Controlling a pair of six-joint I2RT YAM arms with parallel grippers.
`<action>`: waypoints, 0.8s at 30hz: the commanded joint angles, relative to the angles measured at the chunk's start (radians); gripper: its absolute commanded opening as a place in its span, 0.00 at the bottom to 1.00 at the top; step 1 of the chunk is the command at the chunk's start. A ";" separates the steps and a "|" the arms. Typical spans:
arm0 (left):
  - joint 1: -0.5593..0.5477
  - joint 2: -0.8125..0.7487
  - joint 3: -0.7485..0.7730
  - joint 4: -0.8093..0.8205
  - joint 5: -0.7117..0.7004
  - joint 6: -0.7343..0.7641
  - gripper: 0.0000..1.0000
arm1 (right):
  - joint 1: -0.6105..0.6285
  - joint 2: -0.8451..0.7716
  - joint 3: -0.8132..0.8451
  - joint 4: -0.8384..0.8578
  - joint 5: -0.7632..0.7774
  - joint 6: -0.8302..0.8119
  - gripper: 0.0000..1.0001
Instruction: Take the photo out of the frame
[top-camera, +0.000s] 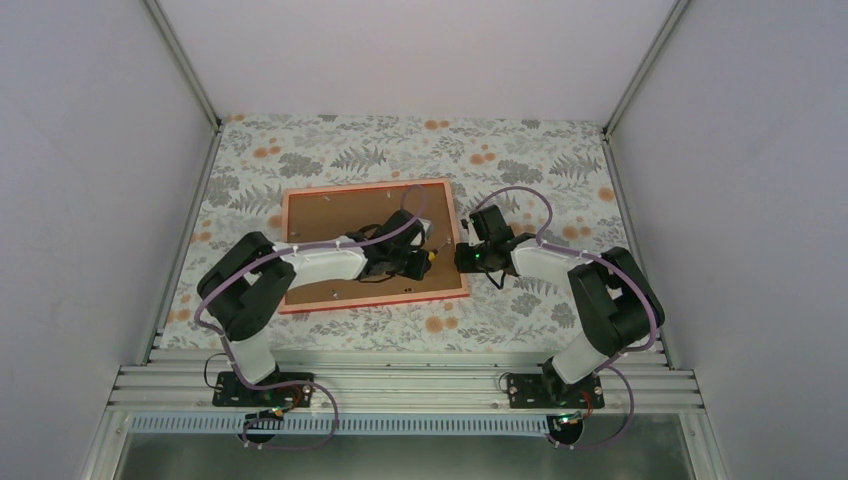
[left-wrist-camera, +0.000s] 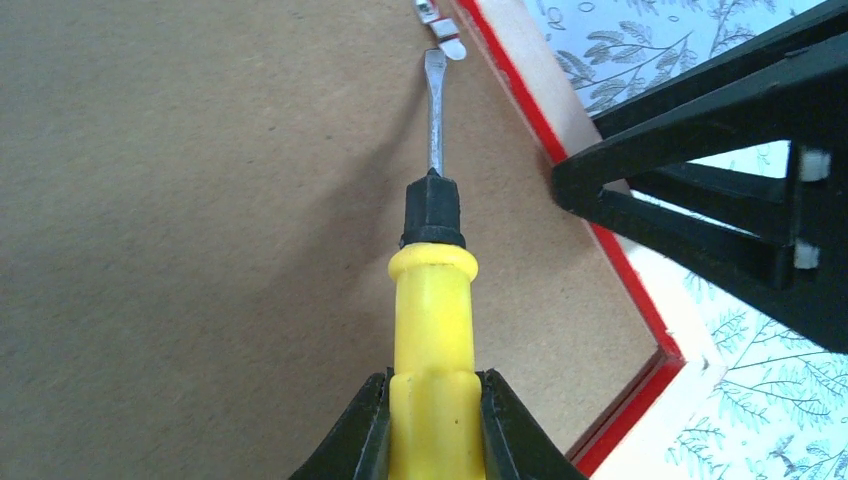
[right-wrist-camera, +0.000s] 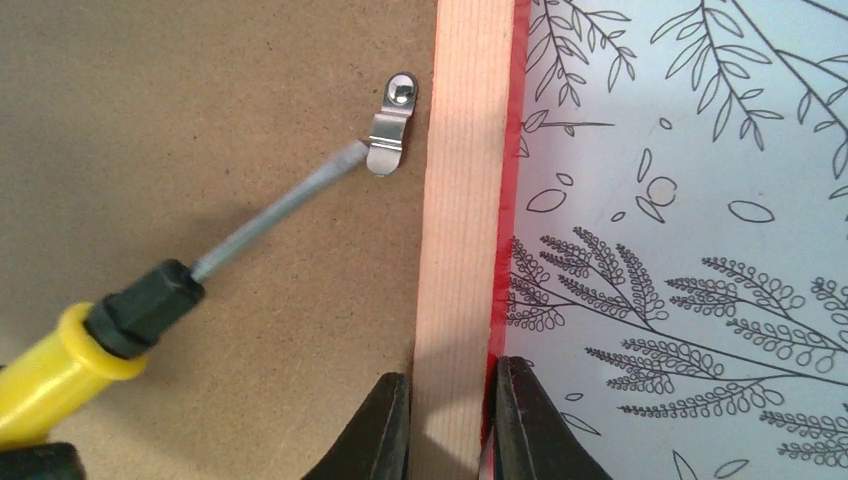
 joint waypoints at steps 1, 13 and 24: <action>0.018 -0.053 -0.044 -0.023 -0.049 -0.040 0.02 | -0.003 -0.024 -0.015 -0.007 0.001 -0.019 0.13; 0.033 -0.201 -0.126 -0.027 -0.093 -0.069 0.02 | -0.019 -0.030 -0.014 -0.014 0.021 -0.014 0.13; 0.249 -0.440 -0.287 -0.069 -0.181 -0.070 0.03 | -0.114 -0.078 -0.028 -0.071 0.017 -0.045 0.13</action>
